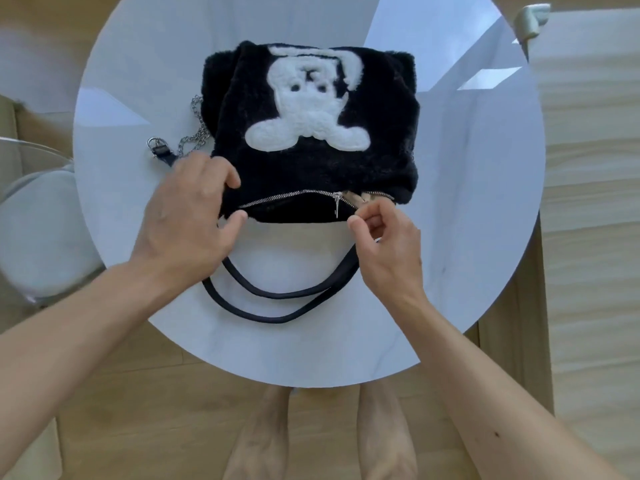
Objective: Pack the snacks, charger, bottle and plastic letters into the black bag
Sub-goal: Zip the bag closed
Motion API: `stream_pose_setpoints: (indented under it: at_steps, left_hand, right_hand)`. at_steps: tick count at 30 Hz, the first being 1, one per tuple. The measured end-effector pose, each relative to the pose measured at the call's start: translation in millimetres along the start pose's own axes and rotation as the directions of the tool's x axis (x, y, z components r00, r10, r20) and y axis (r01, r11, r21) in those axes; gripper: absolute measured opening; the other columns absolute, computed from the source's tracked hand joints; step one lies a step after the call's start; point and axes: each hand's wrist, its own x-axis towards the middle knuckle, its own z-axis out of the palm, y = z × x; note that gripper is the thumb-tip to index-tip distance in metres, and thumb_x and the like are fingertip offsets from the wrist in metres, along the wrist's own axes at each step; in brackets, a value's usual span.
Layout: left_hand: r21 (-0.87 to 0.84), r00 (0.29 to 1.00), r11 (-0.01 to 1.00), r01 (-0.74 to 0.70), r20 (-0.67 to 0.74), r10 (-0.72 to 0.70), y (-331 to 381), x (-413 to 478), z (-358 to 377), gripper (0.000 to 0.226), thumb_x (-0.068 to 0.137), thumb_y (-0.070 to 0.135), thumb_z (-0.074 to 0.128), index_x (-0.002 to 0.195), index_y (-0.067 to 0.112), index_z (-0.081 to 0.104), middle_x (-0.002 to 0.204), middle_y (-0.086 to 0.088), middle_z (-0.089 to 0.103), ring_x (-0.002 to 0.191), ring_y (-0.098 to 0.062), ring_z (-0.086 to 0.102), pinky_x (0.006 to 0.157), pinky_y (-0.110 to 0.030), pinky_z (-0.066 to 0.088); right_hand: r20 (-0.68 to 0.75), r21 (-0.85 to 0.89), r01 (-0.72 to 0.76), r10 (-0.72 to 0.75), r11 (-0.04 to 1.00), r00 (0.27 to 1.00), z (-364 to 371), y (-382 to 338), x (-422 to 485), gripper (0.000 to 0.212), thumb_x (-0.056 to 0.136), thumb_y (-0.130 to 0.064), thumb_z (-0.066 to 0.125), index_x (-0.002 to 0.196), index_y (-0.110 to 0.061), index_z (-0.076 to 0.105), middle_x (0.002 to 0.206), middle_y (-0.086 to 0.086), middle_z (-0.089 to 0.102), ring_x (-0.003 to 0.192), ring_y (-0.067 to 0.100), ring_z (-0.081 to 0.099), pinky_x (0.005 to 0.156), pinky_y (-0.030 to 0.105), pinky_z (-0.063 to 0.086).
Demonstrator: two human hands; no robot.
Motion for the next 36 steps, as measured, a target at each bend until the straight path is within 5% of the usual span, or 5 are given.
stream_pose_setpoints:
  at_steps: [6, 11, 17, 28, 36]
  left_hand:
    - [-0.365, 0.939, 0.906, 0.213, 0.333, -0.086, 74, 17, 39, 0.005, 0.087, 0.022, 0.063, 0.089, 0.019, 0.067, 0.080, 0.006, 0.066, 0.072, -0.011, 0.060, 0.069, -0.031, 0.051]
    - [-0.547, 0.603, 0.254, 0.798, 0.730, -0.322, 119, 27, 70, 0.024, 0.099, 0.024, 0.054, 0.106, 0.003, 0.065, 0.095, -0.013, 0.073, 0.073, -0.019, 0.066, 0.065, -0.027, 0.052]
    - [-0.605, 0.471, -0.216, 0.767, 0.758, -0.451, 142, 38, 85, 0.029, 0.091, 0.032, 0.062, 0.111, 0.011, 0.065, 0.094, -0.009, 0.067, 0.081, -0.021, 0.065, 0.061, -0.028, 0.049]
    - [-0.678, 0.480, 0.009, 0.735, 0.510, -0.714, 154, 44, 85, 0.030, 0.091, 0.033, 0.060, 0.068, 0.013, 0.062, 0.063, 0.004, 0.066, 0.055, -0.014, 0.053, 0.055, -0.025, 0.040]
    - [-0.038, 0.985, 0.995, 0.097, -0.142, -0.102, 105, 36, 71, 0.030, 0.080, 0.019, 0.064, 0.108, 0.019, 0.056, 0.103, 0.002, 0.053, 0.099, -0.018, 0.050, 0.071, -0.029, 0.042]
  right_hand:
    - [-0.074, 0.179, -0.230, 0.246, 0.957, 0.966, -26, 30, 25, 0.047, 0.081, -0.023, 0.070, 0.123, -0.029, 0.048, 0.122, -0.009, 0.056, 0.109, 0.003, 0.054, 0.085, 0.018, 0.043]
    - [0.151, 0.296, -0.236, 0.198, 0.926, 0.968, -31, 28, 52, 0.057, 0.074, -0.029, 0.077, 0.124, -0.027, 0.052, 0.115, -0.012, 0.066, 0.105, 0.000, 0.063, 0.088, 0.023, 0.050]
    - [0.211, 0.112, -0.255, 0.227, 0.961, 0.951, -33, 17, 72, 0.058, 0.071, -0.027, 0.075, 0.119, -0.025, 0.043, 0.099, -0.008, 0.065, 0.086, 0.012, 0.066, 0.064, 0.026, 0.049]
    - [-0.142, -0.590, -0.124, 0.048, 0.798, 0.989, -47, 6, 82, 0.040, 0.072, -0.012, 0.056, 0.106, -0.017, 0.036, 0.060, -0.005, 0.042, 0.050, 0.020, 0.039, 0.067, 0.038, 0.033]
    - [-0.083, -0.403, 0.032, -0.071, 0.915, 0.994, -63, 20, 43, 0.054, 0.074, -0.041, 0.068, 0.118, -0.020, 0.044, 0.103, -0.006, 0.051, 0.097, 0.021, 0.051, 0.085, 0.035, 0.034]
